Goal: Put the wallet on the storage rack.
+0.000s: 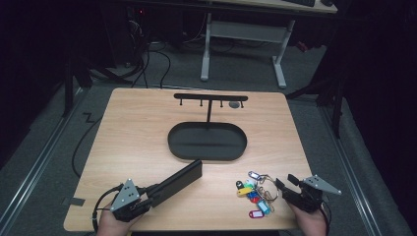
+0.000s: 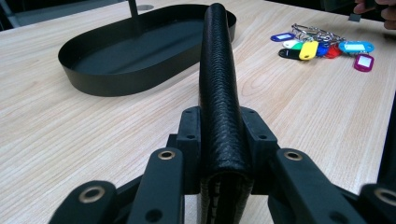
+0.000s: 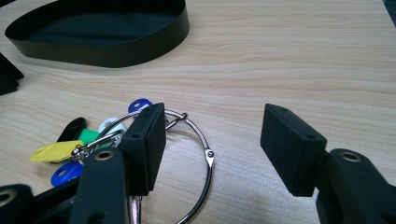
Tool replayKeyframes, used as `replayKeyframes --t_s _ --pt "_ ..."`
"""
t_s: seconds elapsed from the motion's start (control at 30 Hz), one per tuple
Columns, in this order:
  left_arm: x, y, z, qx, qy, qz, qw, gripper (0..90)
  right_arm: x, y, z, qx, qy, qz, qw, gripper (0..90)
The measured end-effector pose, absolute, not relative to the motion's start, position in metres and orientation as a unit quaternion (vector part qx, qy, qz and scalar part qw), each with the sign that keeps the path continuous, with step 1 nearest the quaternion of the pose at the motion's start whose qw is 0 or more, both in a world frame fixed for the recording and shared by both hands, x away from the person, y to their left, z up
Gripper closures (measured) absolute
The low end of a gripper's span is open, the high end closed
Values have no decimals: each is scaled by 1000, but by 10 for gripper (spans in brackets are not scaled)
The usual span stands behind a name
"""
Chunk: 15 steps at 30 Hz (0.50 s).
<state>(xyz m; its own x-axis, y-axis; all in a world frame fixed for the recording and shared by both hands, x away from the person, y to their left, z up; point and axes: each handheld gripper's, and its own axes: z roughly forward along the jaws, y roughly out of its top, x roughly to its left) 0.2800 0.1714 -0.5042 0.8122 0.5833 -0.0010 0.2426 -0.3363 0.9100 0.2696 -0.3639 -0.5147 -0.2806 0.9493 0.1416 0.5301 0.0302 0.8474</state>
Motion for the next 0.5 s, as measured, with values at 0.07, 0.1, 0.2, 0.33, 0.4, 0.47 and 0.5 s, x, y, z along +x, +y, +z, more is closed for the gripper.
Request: replayKeyframes --t_s 0.07,0.1,0.2,0.33,0.4,0.47,0.5 --pt "279 171 -505 799 257 168 516 731 269 -365 -514 547 675 432 242 437" --pt "279 170 -505 798 258 170 517 733 269 -365 -513 547 675 431 242 437" --pt "278 168 -503 798 259 173 516 736 270 -364 -513 547 675 432 243 436" --pt "280 167 -502 795 263 173 519 738 270 -363 -514 546 678 429 243 436" --pt "280 167 -501 793 261 174 522 738 270 -363 -515 547 679 426 242 437" --pt "280 168 -500 789 259 173 529 738 270 -364 -515 547 678 426 243 436" --pt "279 168 -499 787 258 175 532 738 269 -364 -515 549 676 428 243 436"
